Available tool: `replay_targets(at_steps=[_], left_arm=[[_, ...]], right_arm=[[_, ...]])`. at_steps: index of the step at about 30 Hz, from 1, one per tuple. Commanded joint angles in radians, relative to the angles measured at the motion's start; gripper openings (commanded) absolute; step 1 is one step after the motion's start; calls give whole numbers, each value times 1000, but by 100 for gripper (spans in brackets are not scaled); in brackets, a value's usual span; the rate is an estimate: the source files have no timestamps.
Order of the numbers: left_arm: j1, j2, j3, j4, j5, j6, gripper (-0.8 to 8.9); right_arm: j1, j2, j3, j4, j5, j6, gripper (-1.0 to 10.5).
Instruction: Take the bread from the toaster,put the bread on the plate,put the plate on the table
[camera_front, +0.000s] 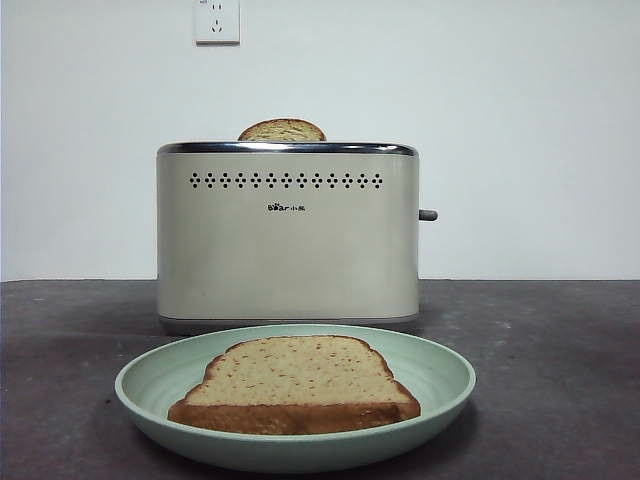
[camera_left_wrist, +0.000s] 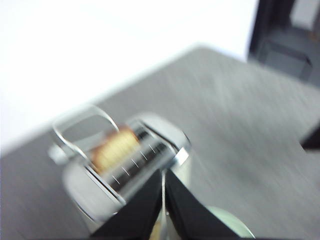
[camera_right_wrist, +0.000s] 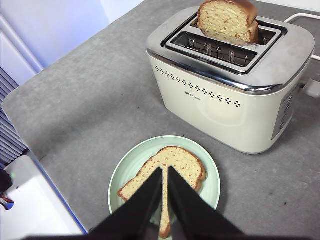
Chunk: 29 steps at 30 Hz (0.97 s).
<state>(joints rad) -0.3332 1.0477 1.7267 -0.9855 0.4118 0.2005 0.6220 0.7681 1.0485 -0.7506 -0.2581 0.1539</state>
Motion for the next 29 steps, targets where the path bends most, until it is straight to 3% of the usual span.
replay_targets(at_steps=[1,7,11,17,29], left_arm=[[84,-118,-162,204,12,-17,8],[269,-383,-567,562,-24,-35,8],[363,-555,-810,715,-51,-58,8],[433,-739,-1080,749,-98,-84,8],[445,-959,-1499,818,-174,-215,8]], right_arm=[[9,6,13,13,1,-9,5],[9,6,13,13,1,-9,5],[9,6,13,13,1,-9,5],[9,6,13,13,1,-9,5],[9,6,13,13,1,-9,5]])
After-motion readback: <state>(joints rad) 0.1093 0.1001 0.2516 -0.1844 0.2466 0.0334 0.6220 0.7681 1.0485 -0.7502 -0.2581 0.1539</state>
